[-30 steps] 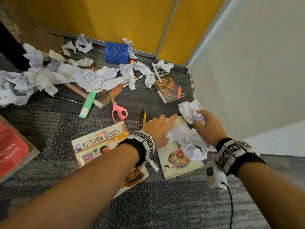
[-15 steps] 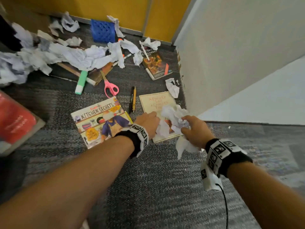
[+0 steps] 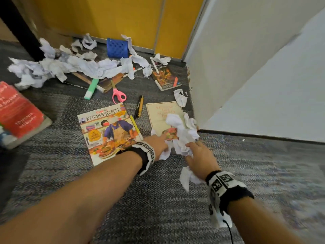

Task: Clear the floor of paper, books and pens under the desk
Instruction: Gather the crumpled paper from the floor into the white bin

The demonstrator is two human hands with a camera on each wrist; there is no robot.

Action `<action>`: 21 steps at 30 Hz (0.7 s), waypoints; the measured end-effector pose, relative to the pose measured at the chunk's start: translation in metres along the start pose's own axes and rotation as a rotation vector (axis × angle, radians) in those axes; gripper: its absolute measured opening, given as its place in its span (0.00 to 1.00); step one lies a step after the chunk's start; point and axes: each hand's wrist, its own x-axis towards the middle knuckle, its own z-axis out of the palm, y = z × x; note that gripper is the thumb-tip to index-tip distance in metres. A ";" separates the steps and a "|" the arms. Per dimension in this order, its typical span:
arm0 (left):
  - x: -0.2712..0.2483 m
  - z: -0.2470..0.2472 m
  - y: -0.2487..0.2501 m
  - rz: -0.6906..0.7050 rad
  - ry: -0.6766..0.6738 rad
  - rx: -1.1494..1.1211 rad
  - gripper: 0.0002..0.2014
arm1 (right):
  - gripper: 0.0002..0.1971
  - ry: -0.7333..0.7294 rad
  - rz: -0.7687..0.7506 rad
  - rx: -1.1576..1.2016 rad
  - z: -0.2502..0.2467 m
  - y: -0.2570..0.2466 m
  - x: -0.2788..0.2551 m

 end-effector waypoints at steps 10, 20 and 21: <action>-0.130 -0.052 -0.034 -0.263 0.308 -0.225 0.14 | 0.21 0.059 -0.287 0.265 -0.008 -0.089 -0.005; -0.457 -0.079 -0.090 -0.773 0.596 -0.206 0.22 | 0.18 -0.053 -1.064 0.260 -0.024 -0.345 -0.082; -0.484 -0.079 -0.086 -0.812 0.613 -0.221 0.22 | 0.18 -0.041 -1.135 0.264 -0.027 -0.367 -0.095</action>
